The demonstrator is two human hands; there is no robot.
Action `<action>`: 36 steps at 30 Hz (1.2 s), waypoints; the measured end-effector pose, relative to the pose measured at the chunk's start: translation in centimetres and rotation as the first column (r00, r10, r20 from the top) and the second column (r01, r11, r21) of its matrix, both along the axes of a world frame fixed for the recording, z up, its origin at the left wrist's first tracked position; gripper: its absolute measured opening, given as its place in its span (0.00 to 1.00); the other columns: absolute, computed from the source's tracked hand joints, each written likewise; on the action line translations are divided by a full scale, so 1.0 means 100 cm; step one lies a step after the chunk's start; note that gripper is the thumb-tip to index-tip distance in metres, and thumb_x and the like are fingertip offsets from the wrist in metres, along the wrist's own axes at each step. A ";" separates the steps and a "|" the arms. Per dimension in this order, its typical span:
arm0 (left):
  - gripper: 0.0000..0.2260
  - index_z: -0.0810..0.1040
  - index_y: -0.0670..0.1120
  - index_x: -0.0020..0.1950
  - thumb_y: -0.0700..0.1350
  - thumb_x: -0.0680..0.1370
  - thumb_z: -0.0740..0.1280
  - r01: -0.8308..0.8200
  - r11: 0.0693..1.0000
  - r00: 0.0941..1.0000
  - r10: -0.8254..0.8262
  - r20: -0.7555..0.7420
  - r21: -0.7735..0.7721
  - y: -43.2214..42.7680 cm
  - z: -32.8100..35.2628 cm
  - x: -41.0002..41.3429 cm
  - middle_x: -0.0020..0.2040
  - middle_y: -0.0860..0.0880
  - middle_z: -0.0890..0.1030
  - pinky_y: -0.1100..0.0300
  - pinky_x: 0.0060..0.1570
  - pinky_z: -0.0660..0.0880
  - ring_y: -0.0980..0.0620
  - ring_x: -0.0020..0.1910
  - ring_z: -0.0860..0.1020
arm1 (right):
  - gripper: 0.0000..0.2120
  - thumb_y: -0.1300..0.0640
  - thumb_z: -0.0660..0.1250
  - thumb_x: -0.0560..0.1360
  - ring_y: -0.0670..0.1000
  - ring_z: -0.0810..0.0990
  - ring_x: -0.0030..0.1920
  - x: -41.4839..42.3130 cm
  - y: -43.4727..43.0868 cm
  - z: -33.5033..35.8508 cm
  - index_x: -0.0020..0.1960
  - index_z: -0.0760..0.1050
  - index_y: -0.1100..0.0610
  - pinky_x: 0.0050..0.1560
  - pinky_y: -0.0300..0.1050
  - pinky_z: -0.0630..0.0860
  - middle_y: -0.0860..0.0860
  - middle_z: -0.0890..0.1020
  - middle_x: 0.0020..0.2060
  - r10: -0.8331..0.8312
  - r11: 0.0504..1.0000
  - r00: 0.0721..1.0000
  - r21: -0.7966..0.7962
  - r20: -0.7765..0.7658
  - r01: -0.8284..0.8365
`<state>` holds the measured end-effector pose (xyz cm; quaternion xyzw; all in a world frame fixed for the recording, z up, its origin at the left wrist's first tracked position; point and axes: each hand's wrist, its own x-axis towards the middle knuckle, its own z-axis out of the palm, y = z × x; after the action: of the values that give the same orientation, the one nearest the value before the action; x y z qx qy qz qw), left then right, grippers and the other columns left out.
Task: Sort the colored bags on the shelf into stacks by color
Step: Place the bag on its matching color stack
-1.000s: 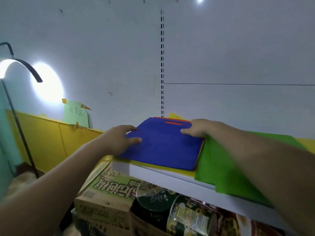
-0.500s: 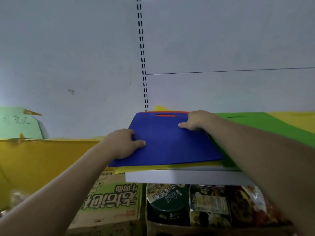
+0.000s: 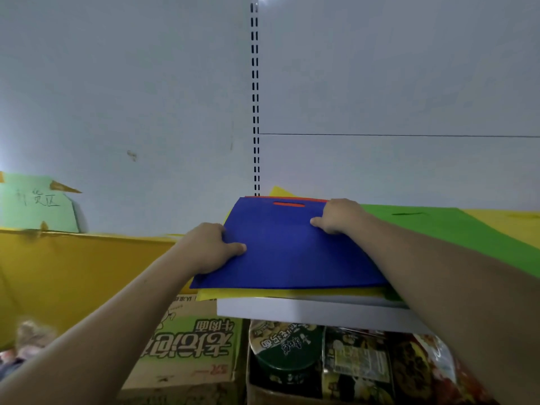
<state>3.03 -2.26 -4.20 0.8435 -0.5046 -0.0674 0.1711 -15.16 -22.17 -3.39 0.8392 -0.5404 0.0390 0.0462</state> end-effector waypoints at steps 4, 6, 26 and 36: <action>0.24 0.76 0.45 0.53 0.65 0.73 0.63 -0.033 0.999 0.999 0.033 -0.027 0.003 -0.001 -0.002 0.004 0.48 0.47 0.79 0.52 0.49 0.77 0.49 0.44 0.78 | 0.17 0.45 0.63 0.77 0.55 0.73 0.44 0.002 -0.001 0.000 0.42 0.67 0.58 0.43 0.45 0.69 0.54 0.79 0.52 0.031 0.999 0.995 -0.033 0.097 -0.028; 0.25 0.76 0.44 0.52 0.65 0.73 0.63 -0.048 0.999 0.998 0.048 -0.032 0.014 0.000 -0.002 0.004 0.47 0.46 0.79 0.52 0.49 0.77 0.49 0.44 0.78 | 0.17 0.43 0.63 0.77 0.56 0.74 0.48 0.003 0.002 0.000 0.45 0.70 0.58 0.45 0.45 0.69 0.55 0.78 0.53 0.028 0.999 0.995 -0.042 0.099 -0.024; 0.22 0.68 0.47 0.69 0.45 0.76 0.67 -0.079 0.947 0.991 0.040 -0.130 -0.312 0.003 -0.004 0.001 0.58 0.50 0.77 0.52 0.57 0.75 0.48 0.58 0.74 | 0.15 0.48 0.58 0.79 0.54 0.75 0.47 -0.006 0.033 0.020 0.49 0.75 0.59 0.43 0.44 0.68 0.51 0.78 0.44 0.166 0.981 0.813 -0.178 0.558 -0.078; 0.19 0.66 0.51 0.71 0.39 0.80 0.60 -0.144 0.723 0.869 -0.234 -0.435 -0.676 0.038 0.019 -0.002 0.45 0.55 0.75 0.51 0.41 0.79 0.52 0.44 0.77 | 0.37 0.68 0.70 0.72 0.55 0.81 0.50 -0.031 0.074 0.050 0.75 0.57 0.60 0.39 0.47 0.79 0.57 0.77 0.60 -0.205 0.931 0.012 0.199 0.979 -0.305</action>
<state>2.85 1.58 -2.32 0.6594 -0.4533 -0.0917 0.5927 -18.22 -14.82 1.58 0.5778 -0.3805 0.5194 -0.5016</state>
